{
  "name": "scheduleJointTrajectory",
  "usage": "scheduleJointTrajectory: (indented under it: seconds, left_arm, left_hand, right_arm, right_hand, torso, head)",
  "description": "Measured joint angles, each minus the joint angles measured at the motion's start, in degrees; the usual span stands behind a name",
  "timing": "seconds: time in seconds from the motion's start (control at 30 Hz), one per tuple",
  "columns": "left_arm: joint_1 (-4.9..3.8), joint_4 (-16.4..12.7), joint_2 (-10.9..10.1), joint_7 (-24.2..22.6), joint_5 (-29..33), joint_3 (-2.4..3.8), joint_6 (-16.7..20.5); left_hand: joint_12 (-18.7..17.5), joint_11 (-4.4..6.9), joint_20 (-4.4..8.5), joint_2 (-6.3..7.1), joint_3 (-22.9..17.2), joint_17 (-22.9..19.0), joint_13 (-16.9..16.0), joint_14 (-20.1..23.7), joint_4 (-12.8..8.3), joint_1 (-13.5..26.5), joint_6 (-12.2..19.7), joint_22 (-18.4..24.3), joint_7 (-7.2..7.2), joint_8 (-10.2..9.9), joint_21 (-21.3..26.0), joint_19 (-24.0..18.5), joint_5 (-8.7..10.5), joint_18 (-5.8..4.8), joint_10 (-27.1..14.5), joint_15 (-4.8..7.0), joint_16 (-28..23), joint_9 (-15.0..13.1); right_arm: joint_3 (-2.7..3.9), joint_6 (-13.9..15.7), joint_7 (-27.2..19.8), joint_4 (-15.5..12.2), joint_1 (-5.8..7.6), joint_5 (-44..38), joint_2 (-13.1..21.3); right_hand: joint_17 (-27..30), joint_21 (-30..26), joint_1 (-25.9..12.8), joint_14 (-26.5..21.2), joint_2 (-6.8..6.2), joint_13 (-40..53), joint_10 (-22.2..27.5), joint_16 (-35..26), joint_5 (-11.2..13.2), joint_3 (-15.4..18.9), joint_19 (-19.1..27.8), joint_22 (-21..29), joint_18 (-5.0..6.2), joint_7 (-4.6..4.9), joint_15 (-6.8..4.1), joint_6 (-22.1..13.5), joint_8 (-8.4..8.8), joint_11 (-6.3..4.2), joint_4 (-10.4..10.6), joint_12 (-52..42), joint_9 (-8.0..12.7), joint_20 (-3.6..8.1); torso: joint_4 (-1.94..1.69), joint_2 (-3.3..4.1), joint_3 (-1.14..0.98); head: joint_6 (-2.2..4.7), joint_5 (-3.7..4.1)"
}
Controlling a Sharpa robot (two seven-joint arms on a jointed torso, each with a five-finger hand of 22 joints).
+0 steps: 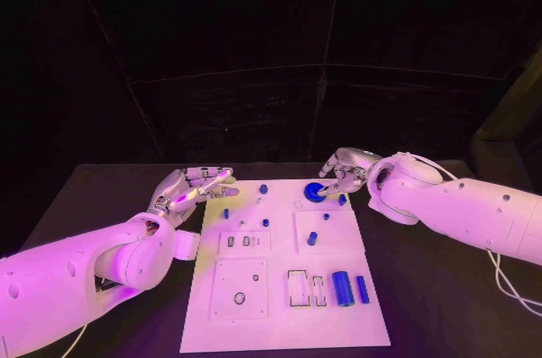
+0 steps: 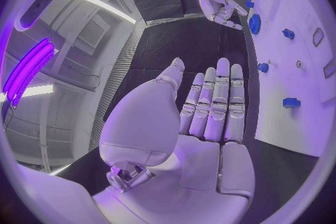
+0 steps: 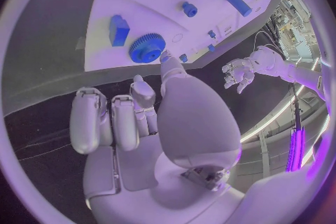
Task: Assemble the parts on the task board
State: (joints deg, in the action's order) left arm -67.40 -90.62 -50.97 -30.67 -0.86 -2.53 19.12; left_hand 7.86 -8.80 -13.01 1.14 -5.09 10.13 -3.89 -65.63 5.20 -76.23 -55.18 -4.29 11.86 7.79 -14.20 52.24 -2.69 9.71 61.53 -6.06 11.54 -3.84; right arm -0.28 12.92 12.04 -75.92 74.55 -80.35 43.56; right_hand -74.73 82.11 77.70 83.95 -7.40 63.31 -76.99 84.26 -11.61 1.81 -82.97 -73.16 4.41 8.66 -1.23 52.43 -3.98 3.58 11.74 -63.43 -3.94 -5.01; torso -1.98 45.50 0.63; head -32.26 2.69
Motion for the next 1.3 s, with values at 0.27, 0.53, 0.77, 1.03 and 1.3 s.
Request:
scheduleJointTrajectory:
  seconds: [0.27, 0.53, 0.77, 1.03, 1.3]
  left_arm:
    - [0.0, 0.28, 0.16, 0.03, 0.0, -0.01, -0.07]
    - [0.01, 0.39, 0.24, 0.05, 0.0, -0.01, -0.12]
    - [0.01, 0.47, 0.3, 0.08, 0.0, -0.01, -0.16]
    - [0.01, 0.53, 0.31, 0.13, -0.01, -0.01, -0.19]
    - [0.01, 0.53, 0.29, 0.18, -0.01, -0.01, -0.26]
  left_hand:
    - [0.0, 0.01, 0.0, 0.0, 0.0, 0.06, 0.0, 0.0, 0.0, 0.0, 0.0, 0.02, 0.0, 0.0, 0.0, 0.0, 0.0, 0.0, 0.42, 0.0, 0.0, -0.01]
    - [0.0, 0.01, 0.0, 0.0, 0.0, 0.05, 0.0, 0.0, 0.0, 0.0, 0.0, 0.05, 0.0, 0.0, 0.0, 0.0, 0.0, 0.0, 0.42, 0.0, 0.0, -0.01]
    - [0.0, 0.01, 0.0, 0.0, -0.16, 0.05, 0.0, 0.0, -0.16, 0.0, 0.0, 0.04, 0.0, -0.22, 0.0, 0.0, 0.0, 0.0, 0.41, 0.0, 0.0, -0.01]
    - [0.0, 0.01, 0.0, 0.0, -0.16, 0.04, 0.0, 0.0, -0.16, 0.0, 0.0, 0.04, 0.0, -0.22, 0.0, 0.0, 0.0, 0.0, 0.41, 0.0, 0.0, -0.01]
    - [0.0, 0.01, 0.0, -0.27, -0.16, 0.09, 0.0, 0.0, -0.16, -0.27, 0.0, 0.08, 0.0, -0.22, 0.0, 0.0, 0.0, 0.0, 0.41, 0.0, 0.0, -0.02]
  right_arm:
    - [0.0, -3.39, 1.58, 1.65, 0.0, -0.52, -2.23]
    - [0.0, -4.63, 2.26, 2.92, -0.01, -1.4, -3.48]
    - [0.05, -4.79, 2.4, 3.38, 0.05, -2.16, -3.93]
    - [0.11, -4.82, 2.17, 3.24, 0.09, -3.16, -4.12]
    - [0.07, -3.56, 1.49, 2.57, 0.08, -5.82, -4.16]
  right_hand:
    - [-0.22, 0.82, 0.9, -0.01, -0.24, 5.9, -1.74, 0.77, -0.42, 0.37, -0.28, -1.46, -0.89, 0.0, 0.01, 0.0, -0.23, 0.1, 1.31, -5.5, -0.03, -0.29]
    - [-0.21, 0.82, 2.03, -0.01, 0.44, 7.99, -2.49, 0.99, -0.9, 0.2, -0.4, -1.74, -0.88, 0.0, 0.01, 0.0, -0.46, 0.17, 1.47, -7.41, -0.05, -0.17]
    - [-0.21, 1.31, 2.98, -0.01, 1.39, 11.26, -3.88, 1.26, -2.78, -0.39, -0.49, -1.79, -0.88, -0.06, 0.01, 1.01, -1.13, -0.19, 0.88, -10.62, -0.2, -0.08]
    - [-0.2, 1.54, 6.39, -0.01, 4.26, 11.88, -5.22, 1.27, -0.24, -3.67, -0.87, -1.78, -0.87, -0.87, 0.01, 5.31, -2.98, -0.71, -2.44, -13.14, -0.37, 0.31]
    - [-0.2, 2.05, 8.2, 0.01, 5.11, 11.8, -6.25, 1.52, 2.75, -8.32, -1.09, -1.77, -0.87, -0.8, -1.06, 6.44, -3.4, -1.75, -5.32, -14.43, -0.29, 0.95]
  torso:
    - [-0.1, 0.04, 0.07]
    - [-0.11, 0.04, 0.12]
    - [-0.11, 0.04, 0.12]
    - [-0.07, 0.04, 0.11]
    - [-0.07, 0.04, 0.1]
  head:
    - [-0.32, 0.06]
    - [-0.53, 0.04]
    - [-0.69, 0.04]
    - [-0.86, 0.04]
    - [-0.96, 0.04]
